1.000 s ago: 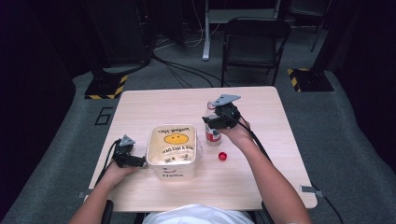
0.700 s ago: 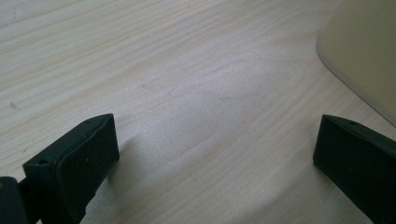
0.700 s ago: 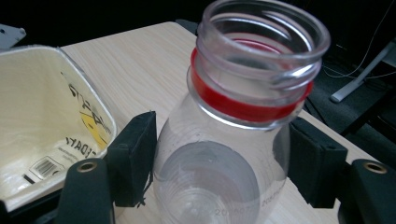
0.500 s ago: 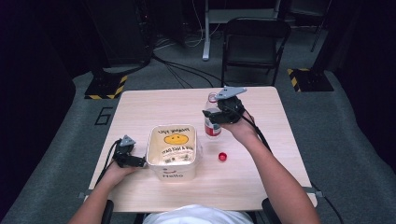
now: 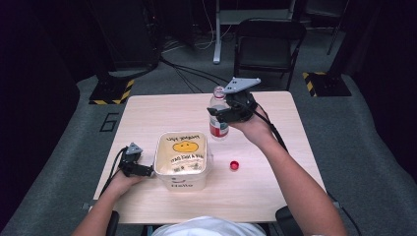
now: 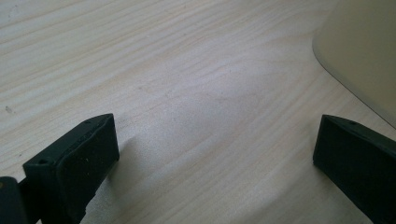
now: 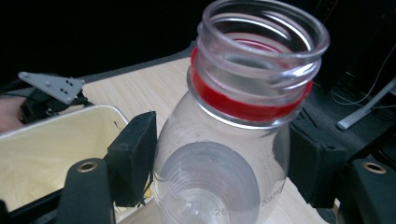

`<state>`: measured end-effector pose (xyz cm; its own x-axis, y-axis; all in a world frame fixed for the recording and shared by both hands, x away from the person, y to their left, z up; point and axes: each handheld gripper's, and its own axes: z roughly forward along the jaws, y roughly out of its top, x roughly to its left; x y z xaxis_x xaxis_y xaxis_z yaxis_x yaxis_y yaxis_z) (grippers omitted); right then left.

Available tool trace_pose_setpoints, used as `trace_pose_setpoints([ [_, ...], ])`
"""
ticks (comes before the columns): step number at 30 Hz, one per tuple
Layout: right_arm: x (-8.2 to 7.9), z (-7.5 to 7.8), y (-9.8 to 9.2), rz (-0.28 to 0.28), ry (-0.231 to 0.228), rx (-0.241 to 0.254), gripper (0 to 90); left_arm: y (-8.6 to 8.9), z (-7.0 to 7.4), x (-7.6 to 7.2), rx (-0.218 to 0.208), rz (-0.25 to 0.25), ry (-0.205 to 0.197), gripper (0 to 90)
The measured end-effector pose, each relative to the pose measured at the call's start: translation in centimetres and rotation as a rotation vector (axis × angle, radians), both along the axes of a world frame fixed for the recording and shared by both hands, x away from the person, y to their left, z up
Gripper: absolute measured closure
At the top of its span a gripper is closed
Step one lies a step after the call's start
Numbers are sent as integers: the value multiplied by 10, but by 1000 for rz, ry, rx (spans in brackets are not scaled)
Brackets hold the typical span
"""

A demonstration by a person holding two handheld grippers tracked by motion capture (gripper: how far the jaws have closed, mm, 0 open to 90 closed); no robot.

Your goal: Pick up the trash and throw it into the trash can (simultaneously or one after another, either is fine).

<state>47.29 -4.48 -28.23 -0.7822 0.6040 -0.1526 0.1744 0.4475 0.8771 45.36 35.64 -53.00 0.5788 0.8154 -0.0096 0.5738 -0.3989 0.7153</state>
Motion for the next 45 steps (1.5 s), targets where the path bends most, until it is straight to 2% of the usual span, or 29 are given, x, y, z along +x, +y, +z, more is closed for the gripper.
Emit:
trace_pose_setpoints([
  [6, -3, 19, 0, 11, -18, 11, 308, 2, 0, -1, 0, -8, 2, 4],
  [14, 1, 38, -4, 26, -1, 51, 308, 1, 0, 0, -1, -12, -5, 3],
  [18, -2, 52, 1, 43, 0, 48, 308, -1, 0, 1, -2, -4, 0, 1],
  [22, -7, 57, 8, 66, -1, 61, 307, 0, 0, 1, 4, -12, 1, 1],
  [24, -10, 58, 13, 84, -5, 66, 307, -1, 0, 3, 1, -5, -2, 0],
  [27, -13, 56, 22, 110, -19, 41, 307, -3, 0, 6, -4, -1, -1, 0],
  [28, -15, 55, 26, 116, -17, 32, 307, -2, 0, 7, 7, -9, -3, 0],
  [31, -15, 51, 34, 133, -6, 21, 307, -3, 0, 8, 3, -4, 0, 0],
  [36, -20, 46, 45, 172, 3, 48, 307, -2, 0, 6, -3, -2, -5, 0],
  [41, -25, 44, 59, 205, -17, 41, 307, -2, -1, 3, -7, 3, -6, 0],
  [45, -26, 34, 66, 226, 21, 48, 307, -1, 0, 3, -2, -3, -3, 0],
])
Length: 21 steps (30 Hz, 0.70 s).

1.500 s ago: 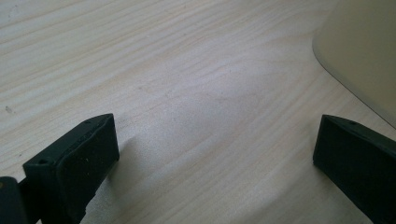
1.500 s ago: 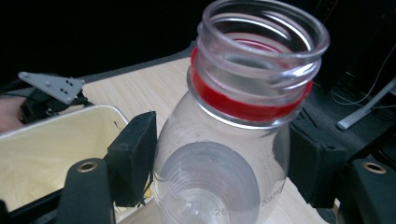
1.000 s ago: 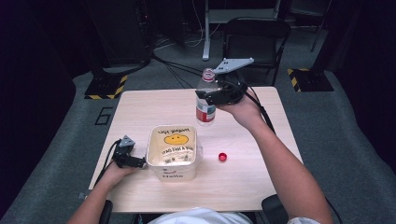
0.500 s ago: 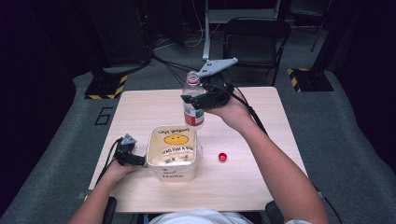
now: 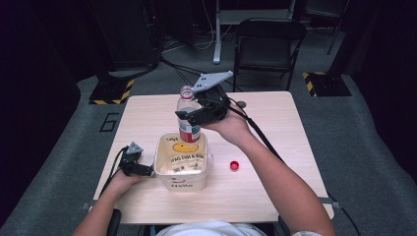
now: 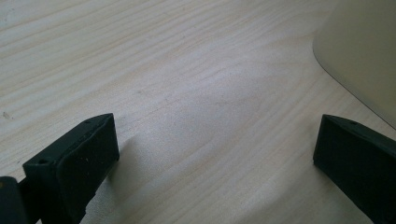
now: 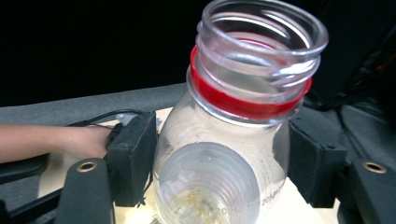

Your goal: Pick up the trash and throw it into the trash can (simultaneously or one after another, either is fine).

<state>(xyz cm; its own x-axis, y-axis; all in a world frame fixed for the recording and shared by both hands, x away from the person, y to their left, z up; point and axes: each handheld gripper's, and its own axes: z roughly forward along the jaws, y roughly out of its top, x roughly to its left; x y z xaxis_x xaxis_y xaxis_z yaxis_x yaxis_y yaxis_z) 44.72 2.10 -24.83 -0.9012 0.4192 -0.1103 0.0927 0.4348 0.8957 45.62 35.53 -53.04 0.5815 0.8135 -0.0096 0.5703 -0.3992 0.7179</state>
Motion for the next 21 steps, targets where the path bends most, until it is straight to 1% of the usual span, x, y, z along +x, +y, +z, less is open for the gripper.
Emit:
trace_pose_setpoints([
  [1, 0, -3, 2, 5, 6, -5, 307, 0, 0, 0, 5, -4, 5, 0],
  [2, -3, -8, 5, 16, -1, -15, 307, 0, 0, 0, 6, -3, 3, 0],
  [6, -4, -21, 9, 13, -13, -41, 306, 0, 0, 0, 4, 1, -1, 0],
  [7, -2, -24, 10, 10, -5, -44, 306, 0, 0, 0, 6, 2, 4, 0],
  [9, 1, -32, 10, 8, 14, -49, 306, 0, 0, -1, 8, 1, -2, 0],
  [10, 1, -32, 10, 8, 14, -49, 306, 0, 0, -1, 8, 1, -2, 0],
  [11, 4, -41, 10, 5, 28, -50, 306, 1, 0, -4, 6, 1, 2, 0],
  [12, 5, -45, 10, 6, 33, -52, 306, 1, 0, -5, 5, 0, 3, 0],
  [13, 5, -49, 11, 6, 34, -51, 306, 1, 0, -5, 5, 0, 3, 0],
  [14, 5, -52, 11, 7, 36, -52, 306, 2, -1, -6, 1, 3, -9, 0],
  [16, 6, -57, 12, 14, 42, -55, 306, 3, 0, -8, 3, -2, 5, 0],
  [17, 7, -60, 13, 14, 44, -59, 306, 2, 0, -8, -2, 2, -1, 0],
  [19, 8, -64, 14, 13, 37, -62, 306, 3, 0, -9, 1, 1, 1, 0],
  [21, 10, -68, 14, 15, 45, -64, 306, 3, 0, -9, 1, 1, 1, 0],
])
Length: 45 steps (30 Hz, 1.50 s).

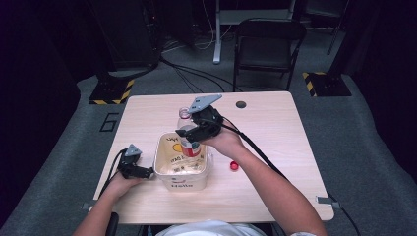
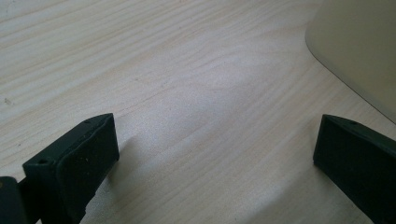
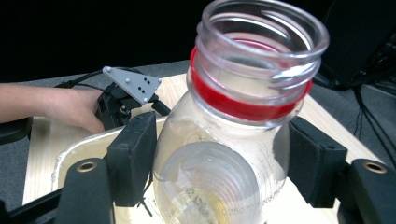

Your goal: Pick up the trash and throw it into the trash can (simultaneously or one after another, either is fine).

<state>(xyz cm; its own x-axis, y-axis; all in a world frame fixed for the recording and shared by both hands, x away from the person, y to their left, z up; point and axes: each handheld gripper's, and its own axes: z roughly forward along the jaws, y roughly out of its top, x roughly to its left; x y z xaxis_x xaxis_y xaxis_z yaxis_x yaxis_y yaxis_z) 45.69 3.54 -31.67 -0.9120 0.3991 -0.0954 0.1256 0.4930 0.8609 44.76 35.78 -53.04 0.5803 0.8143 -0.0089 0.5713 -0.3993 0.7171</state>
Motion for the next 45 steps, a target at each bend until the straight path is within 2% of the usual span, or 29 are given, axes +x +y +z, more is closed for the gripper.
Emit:
trace_pose_setpoints([
  [10, 2, -19, 3, -11, 11, -23, 306, 0, 0, 0, -2, -1, 0, 0],
  [14, 1, -25, 5, -11, -13, -23, 306, 0, 0, 1, -1, -1, 0, 0],
  [23, 6, -41, 4, -30, 17, -46, 305, 0, 0, 1, -2, -1, 0, 0],
  [32, 8, -52, 2, -33, 27, -37, 305, 0, 0, 1, -2, -1, 0, 0],
  [38, 11, -60, 2, -34, 56, -49, 303, 0, 0, 1, -2, -1, 0, 0],
  [42, 11, -63, 4, -32, 49, -74, 301, 0, 0, 1, -2, -1, 0, 0],
  [45, 12, -64, 5, -32, 49, -71, 301, 0, 0, 1, -1, -1, 0, 0],
])
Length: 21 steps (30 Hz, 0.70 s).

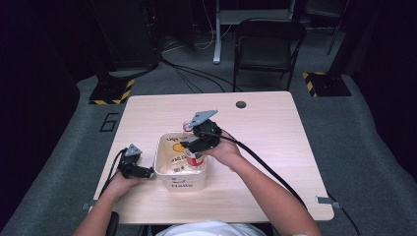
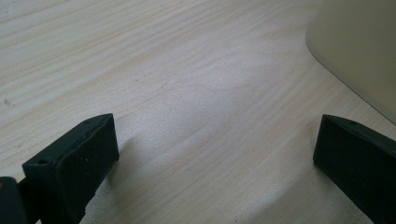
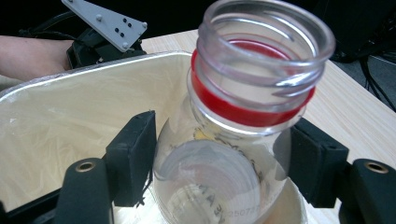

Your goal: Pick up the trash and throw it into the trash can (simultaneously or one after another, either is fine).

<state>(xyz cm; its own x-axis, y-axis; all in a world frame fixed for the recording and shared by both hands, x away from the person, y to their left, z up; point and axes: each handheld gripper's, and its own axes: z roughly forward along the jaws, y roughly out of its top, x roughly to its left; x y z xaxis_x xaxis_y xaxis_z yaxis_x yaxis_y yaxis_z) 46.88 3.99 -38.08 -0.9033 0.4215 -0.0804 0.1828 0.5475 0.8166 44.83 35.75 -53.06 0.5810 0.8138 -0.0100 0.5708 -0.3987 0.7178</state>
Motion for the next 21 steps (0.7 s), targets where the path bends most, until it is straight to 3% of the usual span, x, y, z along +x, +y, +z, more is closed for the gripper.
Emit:
trace_pose_setpoints([
  [14, -1, 2, -2, -15, 40, -6, 195, 0, 0, 0, 0, 0, 0, 0],
  [18, -5, 8, -6, -14, -4, -46, 169, 0, 0, 0, 0, 1, 1, 0],
  [21, -9, 11, -13, -18, -16, -40, 179, 0, 0, 0, 0, 1, 0, 0],
])
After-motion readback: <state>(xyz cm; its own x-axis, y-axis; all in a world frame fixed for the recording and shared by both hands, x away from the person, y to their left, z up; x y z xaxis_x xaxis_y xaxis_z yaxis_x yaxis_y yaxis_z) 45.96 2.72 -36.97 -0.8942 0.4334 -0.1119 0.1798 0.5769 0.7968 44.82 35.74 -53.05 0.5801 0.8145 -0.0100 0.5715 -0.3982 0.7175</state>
